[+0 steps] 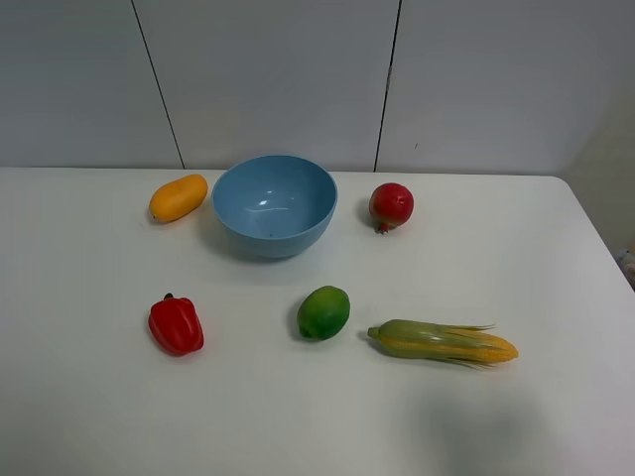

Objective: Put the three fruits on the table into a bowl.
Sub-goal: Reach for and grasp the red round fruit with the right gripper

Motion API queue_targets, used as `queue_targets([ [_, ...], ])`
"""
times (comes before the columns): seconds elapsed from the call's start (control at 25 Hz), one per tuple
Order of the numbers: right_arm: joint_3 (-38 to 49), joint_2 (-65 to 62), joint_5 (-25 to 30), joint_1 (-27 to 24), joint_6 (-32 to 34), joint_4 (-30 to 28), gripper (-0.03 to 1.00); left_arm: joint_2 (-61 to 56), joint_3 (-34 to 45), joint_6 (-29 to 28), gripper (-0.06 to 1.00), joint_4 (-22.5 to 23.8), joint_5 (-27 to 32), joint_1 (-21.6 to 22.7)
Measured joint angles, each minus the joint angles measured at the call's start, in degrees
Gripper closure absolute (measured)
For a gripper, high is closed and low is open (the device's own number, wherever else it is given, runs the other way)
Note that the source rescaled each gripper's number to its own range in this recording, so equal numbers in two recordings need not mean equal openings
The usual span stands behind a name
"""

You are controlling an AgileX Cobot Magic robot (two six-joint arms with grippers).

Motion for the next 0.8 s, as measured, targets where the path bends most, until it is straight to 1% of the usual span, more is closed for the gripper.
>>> queue_targets([
  [0.12,-5.1,5.4,-1.2,0.0,3.5,-0.2,0.26,0.0,0.0,0.0,-0.06,0.0,0.0,0.0],
  [0.16,-5.1,5.4,-1.2,0.0,3.5,-0.2,0.26,0.0,0.0,0.0,-0.06,0.0,0.0,0.0],
  [0.2,-7.8,8.6,-2.2,0.0,4.0,-0.6,0.26,0.0,0.0,0.0,-0.06,0.0,0.0,0.0],
  [0.24,-12.6,15.6,-3.9,0.0,4.2,-2.1,0.26,0.0,0.0,0.0,-0.06,0.0,0.0,0.0],
  [0.28,-15.9,19.8,-5.0,0.1,4.2,-2.9,0.26,0.0,0.0,0.0,-0.06,0.0,0.0,0.0],
  [0.44,-26.1,36.5,-8.2,3.1,3.9,-4.5,0.26,0.0,0.0,0.0,-0.06,0.0,0.0,0.0],
  [0.56,-33.5,50.0,-9.6,4.5,3.0,-4.6,0.26,0.0,0.0,0.0,-0.06,0.0,0.0,0.0],
  [0.68,-40.1,63.4,-11.6,4.6,2.6,-4.6,0.26,0.0,0.0,0.0,-0.06,0.0,0.0,0.0],
  [0.8,-45.9,75.5,-14.6,4.6,1.8,-2.2,0.26,0.0,0.0,0.0,-0.06,0.0,0.0,0.0],
])
